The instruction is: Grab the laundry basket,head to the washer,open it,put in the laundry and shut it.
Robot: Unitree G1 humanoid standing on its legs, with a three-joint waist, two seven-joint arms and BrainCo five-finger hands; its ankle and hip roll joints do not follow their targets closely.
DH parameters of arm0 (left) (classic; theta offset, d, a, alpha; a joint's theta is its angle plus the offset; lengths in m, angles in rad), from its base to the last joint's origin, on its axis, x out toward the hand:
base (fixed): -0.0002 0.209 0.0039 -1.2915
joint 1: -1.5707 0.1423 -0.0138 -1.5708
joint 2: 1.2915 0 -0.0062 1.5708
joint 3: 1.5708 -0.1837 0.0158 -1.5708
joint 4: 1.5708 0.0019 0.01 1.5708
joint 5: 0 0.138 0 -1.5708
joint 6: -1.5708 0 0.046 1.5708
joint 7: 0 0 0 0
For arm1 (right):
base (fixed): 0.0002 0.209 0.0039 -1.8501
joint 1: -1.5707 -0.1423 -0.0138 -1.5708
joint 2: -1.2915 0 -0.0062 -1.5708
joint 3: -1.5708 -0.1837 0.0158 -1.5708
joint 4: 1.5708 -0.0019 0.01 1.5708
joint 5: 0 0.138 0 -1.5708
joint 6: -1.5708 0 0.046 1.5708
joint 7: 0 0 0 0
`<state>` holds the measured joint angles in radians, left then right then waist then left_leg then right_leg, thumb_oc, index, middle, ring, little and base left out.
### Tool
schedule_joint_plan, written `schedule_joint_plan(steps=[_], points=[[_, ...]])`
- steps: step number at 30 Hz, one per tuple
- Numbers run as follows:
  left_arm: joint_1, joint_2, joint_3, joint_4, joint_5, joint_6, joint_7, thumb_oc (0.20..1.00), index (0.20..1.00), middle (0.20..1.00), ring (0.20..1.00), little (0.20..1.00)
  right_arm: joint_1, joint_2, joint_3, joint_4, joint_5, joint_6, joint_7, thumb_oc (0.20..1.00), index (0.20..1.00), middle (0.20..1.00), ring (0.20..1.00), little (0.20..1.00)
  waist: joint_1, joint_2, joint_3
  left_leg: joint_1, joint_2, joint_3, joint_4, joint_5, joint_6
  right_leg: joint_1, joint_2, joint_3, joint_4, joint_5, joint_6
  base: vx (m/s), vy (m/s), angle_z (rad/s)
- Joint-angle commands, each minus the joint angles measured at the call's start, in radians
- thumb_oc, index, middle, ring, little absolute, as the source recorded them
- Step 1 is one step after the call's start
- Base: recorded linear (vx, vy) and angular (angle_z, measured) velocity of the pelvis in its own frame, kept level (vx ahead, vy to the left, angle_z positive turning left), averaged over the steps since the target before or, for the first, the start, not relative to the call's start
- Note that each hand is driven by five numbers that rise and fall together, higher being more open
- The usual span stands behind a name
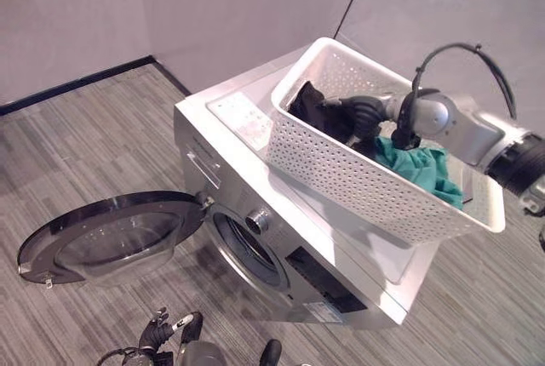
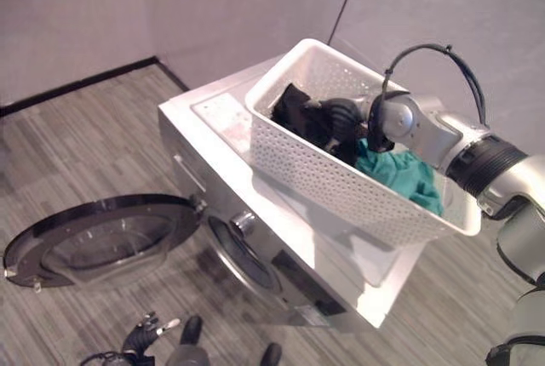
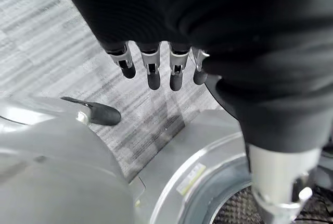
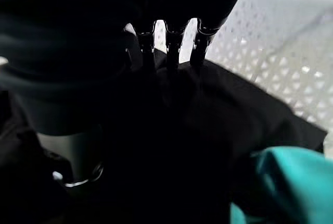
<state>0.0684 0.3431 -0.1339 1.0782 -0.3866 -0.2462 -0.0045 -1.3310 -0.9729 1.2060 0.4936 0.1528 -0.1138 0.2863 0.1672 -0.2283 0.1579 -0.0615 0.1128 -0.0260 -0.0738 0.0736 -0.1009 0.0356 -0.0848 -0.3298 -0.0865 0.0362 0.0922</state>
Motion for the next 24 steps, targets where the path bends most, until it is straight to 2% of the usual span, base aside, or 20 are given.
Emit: schedule_joint_plan(steps=[1,3,9,11,14,15,16,17,19,23,24], points=[[-0.064,0.028,-0.009,-0.002,-0.033,-0.034,0.01,1.0,1.0,1.0,1.0,1.0,-0.038,-0.042,-0.031,0.12,-0.028,0.01,-0.037,1.0,1.0,1.0,1.0,1.0,0.058,-0.039,0.039,-0.058,0.055,-0.054,-0.013,-0.016,-0.01,0.005,-0.1,-0.096,0.058,-0.045,0.066,0.0,-0.022,0.34],[-0.064,0.03,0.001,0.021,-0.039,-0.032,0.019,1.0,1.0,1.0,1.0,1.0,-0.009,-0.036,-0.047,0.2,-0.097,0.017,-0.045,1.0,1.0,1.0,1.0,1.0,0.072,-0.038,0.043,-0.082,0.047,-0.073,-0.013,-0.013,-0.011,0.004,-0.099,-0.115,0.043,-0.041,0.067,0.01,-0.015,0.55],[-0.066,0.035,0.015,0.022,-0.063,-0.03,0.02,1.0,1.0,1.0,1.0,1.0,0.061,0.002,-0.061,0.282,-0.184,0.026,-0.036,1.0,1.0,1.0,1.0,1.0,0.103,-0.031,0.079,-0.115,0.043,-0.084,-0.013,-0.002,-0.009,-0.02,-0.1,-0.116,0.035,-0.03,0.068,-0.02,-0.01,0.11],[-0.076,0.036,0.002,-0.013,-0.082,-0.03,0.015,1.0,1.0,1.0,1.0,1.0,0.121,0.027,-0.064,0.288,-0.228,0.034,-0.022,1.0,1.0,1.0,1.0,1.0,0.12,-0.022,0.109,-0.143,0.042,-0.092,-0.013,0.007,-0.011,-0.039,-0.098,-0.121,0.03,-0.027,0.067,-0.06,-0.024,-0.03],[-0.083,0.038,-0.007,-0.024,-0.091,-0.031,0.013,1.0,1.0,1.0,1.0,1.0,0.149,0.035,-0.067,0.265,-0.244,0.041,-0.01,1.0,1.0,1.0,1.0,1.0,0.122,-0.019,0.123,-0.158,0.041,-0.097,-0.013,0.011,-0.012,-0.047,-0.096,-0.125,0.027,-0.027,0.067,-0.03,-0.014,-0.01],[-0.092,0.037,-0.017,-0.03,-0.096,-0.031,0.013,1.0,1.0,1.0,1.0,1.0,0.187,0.065,-0.095,0.283,-0.246,0.051,-0.013,0.498,0.498,0.498,0.498,0.498,0.122,-0.015,0.135,-0.173,0.04,-0.101,-0.013,0.016,-0.014,-0.055,-0.093,-0.128,0.021,-0.024,0.066,0.0,0.0,0.0],[-0.092,0.038,-0.017,-0.03,-0.096,-0.031,0.013,1.0,1.0,1.0,1.0,1.0,0.188,0.065,-0.096,0.283,-0.247,0.051,-0.014,0.288,0.288,0.288,0.288,0.288,0.123,-0.015,0.135,-0.173,0.04,-0.101,-0.013,0.016,-0.014,-0.056,-0.093,-0.128,0.02,-0.024,0.066,-0.03,-0.012,0.02],[-0.099,0.037,-0.02,-0.027,-0.1,-0.03,0.017,1.0,1.0,1.0,1.0,1.0,0.195,0.092,-0.124,0.321,-0.24,0.061,-0.032,0.2,0.2,0.2,0.2,0.2,0.121,-0.015,0.138,-0.177,0.04,-0.103,-0.013,0.017,-0.013,-0.06,-0.093,-0.124,0.018,-0.022,0.065,0.0,0.0,0.0],[-0.109,0.036,-0.019,-0.01,-0.114,-0.026,0.03,1.0,1.0,1.0,1.0,1.0,0.177,0.145,-0.173,0.355,-0.223,0.074,-0.073,0.2,0.2,0.2,0.2,0.2,0.109,-0.019,0.135,-0.178,0.043,-0.092,-0.013,0.015,-0.012,-0.069,-0.091,-0.11,0.012,-0.015,0.064,-0.03,0.005,-0.03],[-0.109,0.034,-0.013,-0.005,-0.12,-0.026,0.038,1.0,1.0,1.0,1.0,1.0,0.153,0.164,-0.209,0.358,-0.193,0.078,-0.104,0.2,0.2,0.2,0.2,0.2,0.099,-0.021,0.129,-0.175,0.043,-0.082,-0.013,0.013,-0.011,-0.07,-0.09,-0.099,0.007,-0.011,0.064,-0.02,0.009,-0.07],[-0.101,0.032,-0.004,-0.003,-0.124,-0.026,0.043,1.0,1.0,1.0,1.0,1.0,0.127,0.161,-0.25,0.353,-0.153,0.075,-0.143,0.2,0.2,0.2,0.2,0.2,0.086,-0.022,0.12,-0.168,0.043,-0.074,-0.013,0.01,-0.01,-0.07,-0.09,-0.087,0.003,-0.007,0.064,-0.03,0.012,-0.01]])
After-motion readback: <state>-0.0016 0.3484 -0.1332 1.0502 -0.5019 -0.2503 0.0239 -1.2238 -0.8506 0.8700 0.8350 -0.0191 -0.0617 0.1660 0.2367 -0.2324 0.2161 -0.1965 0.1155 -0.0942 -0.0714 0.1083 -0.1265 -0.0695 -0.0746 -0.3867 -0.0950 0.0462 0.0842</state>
